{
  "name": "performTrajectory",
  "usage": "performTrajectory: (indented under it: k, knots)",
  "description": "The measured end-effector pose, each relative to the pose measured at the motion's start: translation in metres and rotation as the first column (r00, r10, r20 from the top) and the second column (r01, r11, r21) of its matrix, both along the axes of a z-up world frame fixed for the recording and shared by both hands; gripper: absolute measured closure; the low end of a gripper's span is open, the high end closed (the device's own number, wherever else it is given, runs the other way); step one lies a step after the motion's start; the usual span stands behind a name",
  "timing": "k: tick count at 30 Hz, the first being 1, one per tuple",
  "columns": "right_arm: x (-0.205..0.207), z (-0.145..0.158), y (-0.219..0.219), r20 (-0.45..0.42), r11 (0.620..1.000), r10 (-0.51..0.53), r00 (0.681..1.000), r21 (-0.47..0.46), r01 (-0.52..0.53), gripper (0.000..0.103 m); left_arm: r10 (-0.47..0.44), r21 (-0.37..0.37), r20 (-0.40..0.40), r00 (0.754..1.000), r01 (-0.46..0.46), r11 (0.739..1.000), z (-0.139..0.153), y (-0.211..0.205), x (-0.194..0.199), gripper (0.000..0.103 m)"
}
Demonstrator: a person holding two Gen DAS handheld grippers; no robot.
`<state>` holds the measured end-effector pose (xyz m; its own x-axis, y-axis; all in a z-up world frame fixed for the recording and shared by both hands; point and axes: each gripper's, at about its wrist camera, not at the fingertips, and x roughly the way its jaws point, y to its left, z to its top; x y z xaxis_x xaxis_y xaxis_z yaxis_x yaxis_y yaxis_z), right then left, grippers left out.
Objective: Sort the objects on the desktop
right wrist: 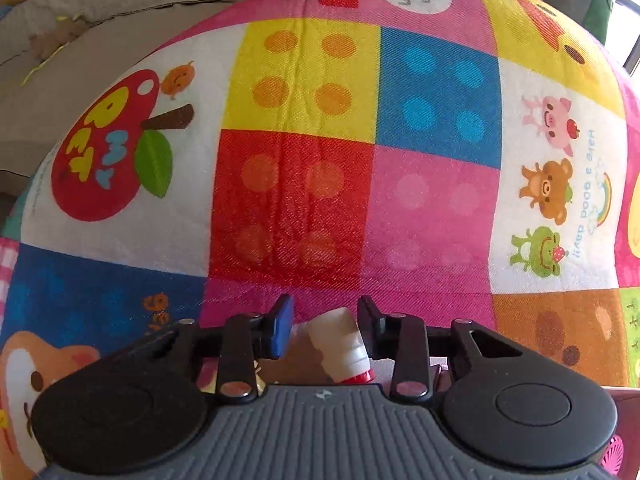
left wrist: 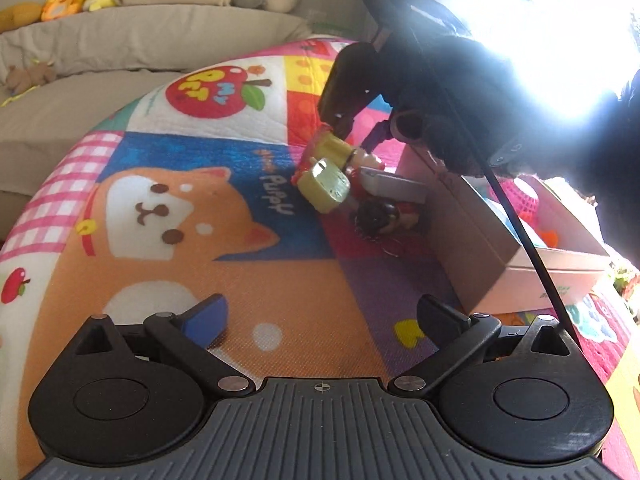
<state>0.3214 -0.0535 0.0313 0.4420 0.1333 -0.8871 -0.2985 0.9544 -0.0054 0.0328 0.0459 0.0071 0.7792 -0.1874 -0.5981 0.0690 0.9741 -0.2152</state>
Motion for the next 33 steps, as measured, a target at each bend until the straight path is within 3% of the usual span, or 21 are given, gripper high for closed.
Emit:
performTrajectory:
  k: [8,11,13,15,16,17,19,22,24,26,30,31,33]
  knots:
    - [-0.08,0.007,0.0,-0.122,0.983,0.169,0.978,0.091,-0.159,0.071,-0.02,0.052,-0.015,1.0,0.02,0.998,0.0,-0.008,-0.013,0.0]
    - [-0.117,0.017,-0.012,-0.213,0.958,0.241,0.947,0.206,-0.197,0.072,-0.028,0.062,-0.026,0.999,0.029,0.998,0.0,-0.009,-0.023,0.0]
    - [-0.148,0.037,-0.033,-0.139,0.947,0.247,0.959,0.245,-0.208,0.072,-0.037,0.074,-0.027,0.999,0.039,0.997,0.0,-0.011,-0.03,0.0]
    - [-0.186,0.064,-0.063,0.049,0.941,0.252,0.966,0.22,-0.257,0.071,-0.039,0.086,-0.029,0.999,0.041,0.995,0.0,-0.013,-0.034,0.0]
    - [-0.201,0.073,-0.077,0.129,0.947,0.238,0.963,0.19,-0.259,0.064,-0.037,0.092,-0.03,0.999,0.039,0.995,0.0,-0.014,-0.035,0.0]
    - [-0.219,0.082,-0.097,0.225,0.957,0.207,0.952,0.156,-0.245,0.049,-0.033,0.099,-0.031,0.999,0.035,0.994,0.0,-0.015,-0.035,0.0]
    - [-0.245,0.091,-0.143,0.362,0.983,0.087,0.928,0.123,-0.14,0.032,-0.021,0.112,-0.034,0.999,0.025,0.993,0.0,-0.017,-0.035,0.0]
    - [-0.263,0.08,-0.21,0.424,0.983,-0.163,0.891,0.147,0.109,0.013,-0.011,0.137,-0.04,0.999,0.017,0.99,-0.001,-0.021,-0.034,0.0]
    - [-0.264,0.06,-0.25,0.356,0.947,-0.306,0.883,0.212,0.242,0.006,-0.013,0.148,-0.043,0.999,0.019,0.989,0.0,-0.024,-0.034,0.0]
    - [-0.26,0.036,-0.276,0.227,0.896,-0.393,0.891,0.313,0.315,0.006,-0.013,0.141,-0.049,0.999,0.02,0.99,0.0,-0.024,-0.034,0.0]
    - [-0.255,0.009,-0.271,0.086,0.821,-0.365,0.927,0.498,0.277,0.006,-0.007,0.148,-0.061,0.998,0.015,0.989,0.002,-0.023,-0.039,0.0]
    - [-0.255,0.008,-0.258,0.091,0.819,-0.36,0.929,0.507,0.268,0.001,-0.004,0.153,-0.063,0.998,0.013,0.988,0.003,-0.022,-0.04,0.0]
    - [-0.25,0.008,-0.235,0.118,0.833,-0.341,0.933,0.499,0.241,0.0,0.002,0.159,-0.064,0.998,0.009,0.987,0.005,-0.02,-0.043,0.0]
